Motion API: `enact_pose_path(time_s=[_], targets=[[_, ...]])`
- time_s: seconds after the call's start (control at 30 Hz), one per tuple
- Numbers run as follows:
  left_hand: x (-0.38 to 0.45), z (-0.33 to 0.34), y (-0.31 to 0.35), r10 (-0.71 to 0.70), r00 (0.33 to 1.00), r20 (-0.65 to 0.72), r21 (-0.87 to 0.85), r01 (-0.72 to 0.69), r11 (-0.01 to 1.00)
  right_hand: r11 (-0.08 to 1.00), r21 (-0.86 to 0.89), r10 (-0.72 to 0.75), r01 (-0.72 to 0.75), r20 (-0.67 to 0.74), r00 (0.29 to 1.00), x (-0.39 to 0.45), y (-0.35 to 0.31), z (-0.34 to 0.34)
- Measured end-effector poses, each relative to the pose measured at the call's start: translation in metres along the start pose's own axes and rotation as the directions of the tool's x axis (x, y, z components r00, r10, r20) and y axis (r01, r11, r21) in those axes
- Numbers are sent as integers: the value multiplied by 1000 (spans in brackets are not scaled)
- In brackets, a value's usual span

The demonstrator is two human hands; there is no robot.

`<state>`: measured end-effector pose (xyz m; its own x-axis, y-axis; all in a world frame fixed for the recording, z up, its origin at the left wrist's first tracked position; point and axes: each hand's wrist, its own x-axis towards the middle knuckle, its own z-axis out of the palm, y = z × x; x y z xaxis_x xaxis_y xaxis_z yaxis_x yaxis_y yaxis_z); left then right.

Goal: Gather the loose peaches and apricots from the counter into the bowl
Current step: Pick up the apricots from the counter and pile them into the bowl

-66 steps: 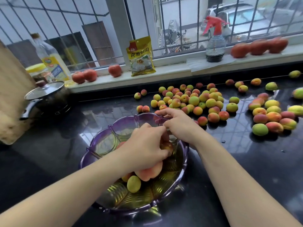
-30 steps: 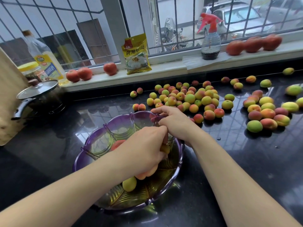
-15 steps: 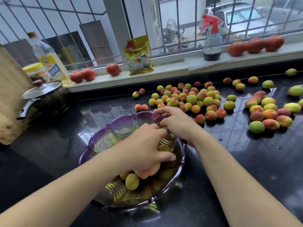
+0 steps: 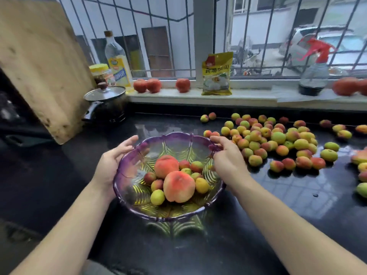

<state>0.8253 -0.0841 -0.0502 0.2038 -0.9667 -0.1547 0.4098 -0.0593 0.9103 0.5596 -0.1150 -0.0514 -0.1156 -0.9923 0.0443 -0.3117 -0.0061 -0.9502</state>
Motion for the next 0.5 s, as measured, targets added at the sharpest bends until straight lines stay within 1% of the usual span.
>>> enact_pose_path(time_s=[0.1, 0.2, 0.27, 0.33, 0.37, 0.4, 0.43, 0.47, 0.5], targets=[[25, -7, 22, -46, 998, 50, -68, 49, 996, 999, 4, 40, -40, -60, 997, 2, -11, 28], [55, -18, 23, -71, 992, 105, -143, 86, 986, 998, -53, 34, -35, -28, 999, -2, -16, 47], [74, -29, 16, -60, 988, 143, -213, 90, 973, 990, -142, 28, -21, 47, 998, 5, -15, 46], [87, -35, 8, -63, 969, 241, -264, 128, 956, 972, -231, -19, 36, 74, 997, 25, -20, 30], [91, -36, 5, -65, 951, 301, -264, 148, 953, 958, -281, -51, 60, 39, 998, 40, -25, 21], [98, -38, 2, -48, 943, 329, -273, 144, 951, 934, -347, -95, 84, -15, 995, 59, -31, 12], [101, -37, 2, -37, 943, 329, -278, 135, 951, 901, -420, -146, 110, -55, 988, 81, -35, 6], [106, -39, 0, -15, 926, 378, -280, 130, 951, 857, -497, -190, 137, -56, 980, 104, -40, 4], [110, -40, -1, -20, 917, 399, -268, 137, 954, 801, -575, -222, 168, -24, 975, 128, -43, 8]])
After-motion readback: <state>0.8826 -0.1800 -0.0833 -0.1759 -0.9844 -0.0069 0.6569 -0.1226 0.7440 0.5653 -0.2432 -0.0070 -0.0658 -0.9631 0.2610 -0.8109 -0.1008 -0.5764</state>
